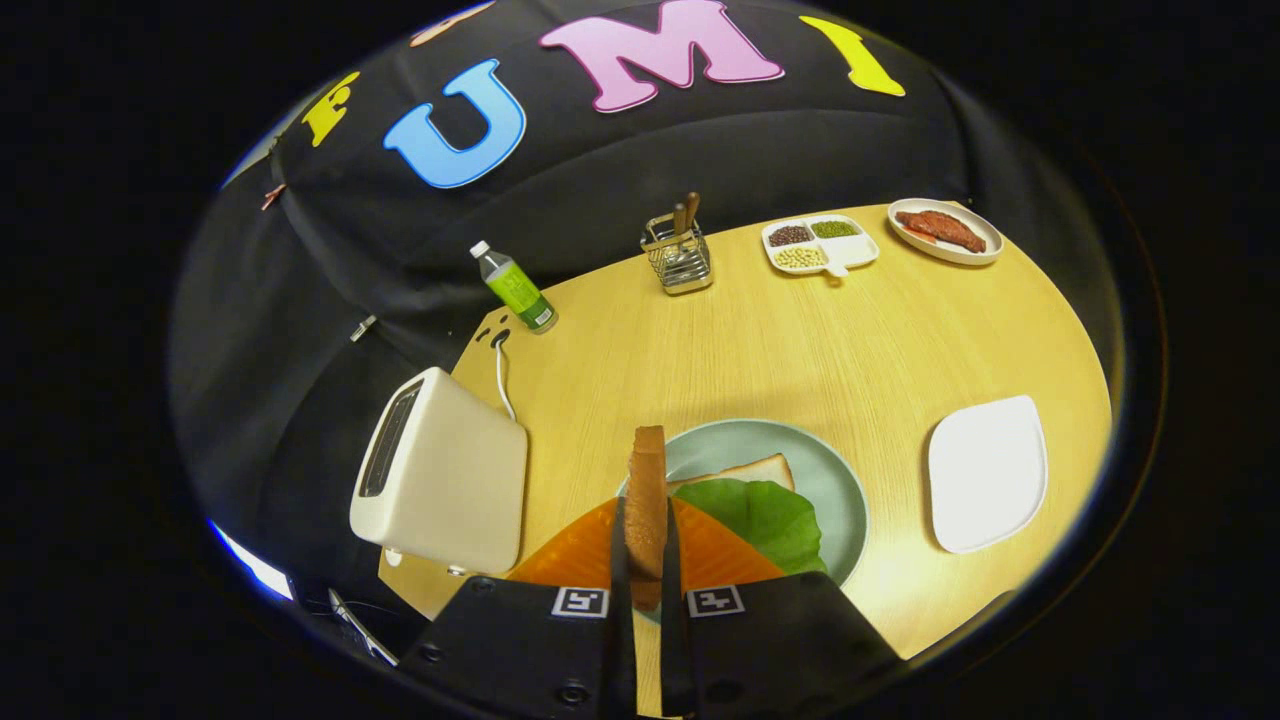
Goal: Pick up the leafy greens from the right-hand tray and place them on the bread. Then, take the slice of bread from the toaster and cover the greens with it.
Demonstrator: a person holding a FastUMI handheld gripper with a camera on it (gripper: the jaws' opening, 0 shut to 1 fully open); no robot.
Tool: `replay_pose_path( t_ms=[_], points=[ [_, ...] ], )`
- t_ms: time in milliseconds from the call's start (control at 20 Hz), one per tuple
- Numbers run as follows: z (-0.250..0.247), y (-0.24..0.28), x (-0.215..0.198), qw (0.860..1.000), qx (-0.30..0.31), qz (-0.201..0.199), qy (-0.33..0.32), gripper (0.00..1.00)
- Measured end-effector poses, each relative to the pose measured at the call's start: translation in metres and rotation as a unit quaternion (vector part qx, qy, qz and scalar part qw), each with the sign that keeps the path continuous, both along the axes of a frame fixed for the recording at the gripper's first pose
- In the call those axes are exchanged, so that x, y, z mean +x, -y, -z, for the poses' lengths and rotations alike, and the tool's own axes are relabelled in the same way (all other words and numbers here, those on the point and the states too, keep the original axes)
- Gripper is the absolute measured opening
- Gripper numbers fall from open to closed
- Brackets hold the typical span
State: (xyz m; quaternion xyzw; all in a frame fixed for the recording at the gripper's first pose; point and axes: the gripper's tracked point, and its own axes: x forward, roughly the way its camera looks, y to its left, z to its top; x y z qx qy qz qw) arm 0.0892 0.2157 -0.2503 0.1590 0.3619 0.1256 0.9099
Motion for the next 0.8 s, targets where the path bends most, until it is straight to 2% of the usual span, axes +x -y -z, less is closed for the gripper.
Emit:
replay_pose_path(
  t_ms=[100,250,350,400,500,600,650,800],
  points=[
    [0.007,0.013,0.002,1.000,-0.009,0.018,-0.004,0.15],
    [0.012,0.028,0.001,0.999,-0.020,0.038,-0.009,0.22],
    [0.015,0.044,0.003,0.998,-0.055,0.045,0.001,0.36],
    [0.014,0.047,0.002,0.997,-0.068,0.044,0.006,0.52],
    [0.011,0.053,0.000,0.996,-0.083,0.041,0.011,0.62],
    [-0.001,0.062,-0.001,0.994,-0.095,0.048,0.027,0.94],
    [-0.011,0.068,-0.001,0.993,-0.102,0.053,0.040,0.99],
    [-0.048,0.089,-0.002,0.985,-0.134,0.064,0.088,0.99]
  ],
)
